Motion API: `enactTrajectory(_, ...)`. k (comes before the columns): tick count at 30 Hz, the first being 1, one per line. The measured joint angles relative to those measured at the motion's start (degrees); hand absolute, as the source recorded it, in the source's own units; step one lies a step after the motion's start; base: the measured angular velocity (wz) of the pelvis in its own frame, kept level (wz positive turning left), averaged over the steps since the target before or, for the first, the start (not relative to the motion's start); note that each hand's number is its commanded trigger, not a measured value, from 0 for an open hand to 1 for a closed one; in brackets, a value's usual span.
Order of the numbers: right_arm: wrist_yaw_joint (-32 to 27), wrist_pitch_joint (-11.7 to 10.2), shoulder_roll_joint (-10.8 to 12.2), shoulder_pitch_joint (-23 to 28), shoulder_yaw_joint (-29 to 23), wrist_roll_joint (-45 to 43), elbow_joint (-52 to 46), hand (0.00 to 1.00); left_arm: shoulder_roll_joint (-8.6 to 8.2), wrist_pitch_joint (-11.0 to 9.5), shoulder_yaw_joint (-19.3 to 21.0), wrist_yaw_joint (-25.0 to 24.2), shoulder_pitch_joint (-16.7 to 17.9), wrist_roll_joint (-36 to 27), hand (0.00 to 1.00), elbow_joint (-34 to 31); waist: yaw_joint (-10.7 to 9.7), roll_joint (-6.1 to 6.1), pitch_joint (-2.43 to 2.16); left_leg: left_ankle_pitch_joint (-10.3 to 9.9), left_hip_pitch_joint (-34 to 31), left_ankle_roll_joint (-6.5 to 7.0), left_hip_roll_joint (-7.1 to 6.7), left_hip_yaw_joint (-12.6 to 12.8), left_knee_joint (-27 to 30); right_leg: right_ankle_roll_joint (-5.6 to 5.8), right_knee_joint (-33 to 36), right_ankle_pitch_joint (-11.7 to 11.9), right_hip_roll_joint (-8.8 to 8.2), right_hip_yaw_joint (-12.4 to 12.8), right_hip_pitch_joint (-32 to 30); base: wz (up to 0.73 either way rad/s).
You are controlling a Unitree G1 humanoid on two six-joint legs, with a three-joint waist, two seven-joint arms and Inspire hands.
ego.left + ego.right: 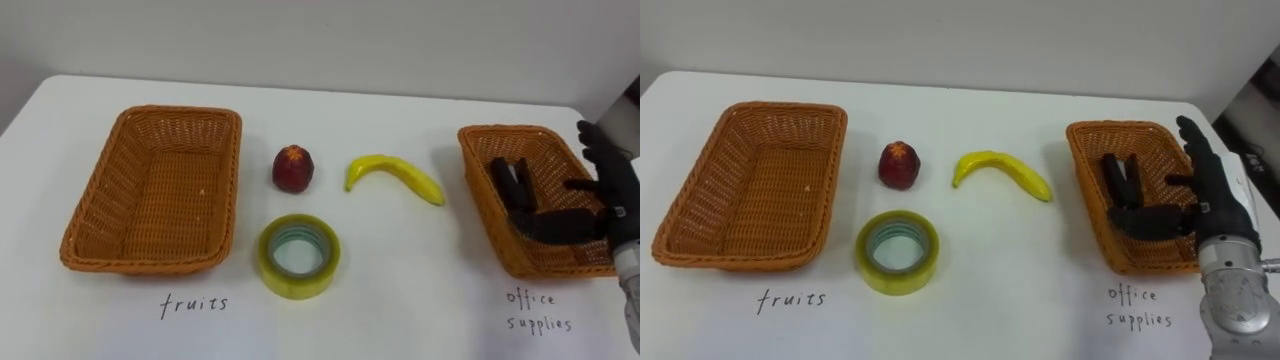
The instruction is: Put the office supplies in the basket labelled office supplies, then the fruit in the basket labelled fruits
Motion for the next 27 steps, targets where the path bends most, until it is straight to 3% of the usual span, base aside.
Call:
enactTrajectory(23, -0.03, 0.00, 0.00, 0.00, 0.00, 0.02, -0.05, 0.00, 0.00, 0.05, -0.08, 0.08, 0.01, -0.02, 0.00, -0.03, -0.03, 0.09, -0.06, 0.00, 0.04, 0.00, 0.01, -0.02, 0.04, 0.00, 0.05, 0.00, -0.05, -0.47, 0.14, 0.00)
enactTrajectory(27, -0.05, 0.23, 0.00, 0.00, 0.00, 0.08, -0.87, 0.00, 0.00, 0.44, -0.07, 0.08, 0.38, 0.02, 0.00, -0.35, -0.02, 0.22, -0.44, 0.00, 0.10, 0.00, 0.03, -0.02, 0.04, 0.00, 0.13, 0.00, -0.06, -0.45, 0.14, 0.00)
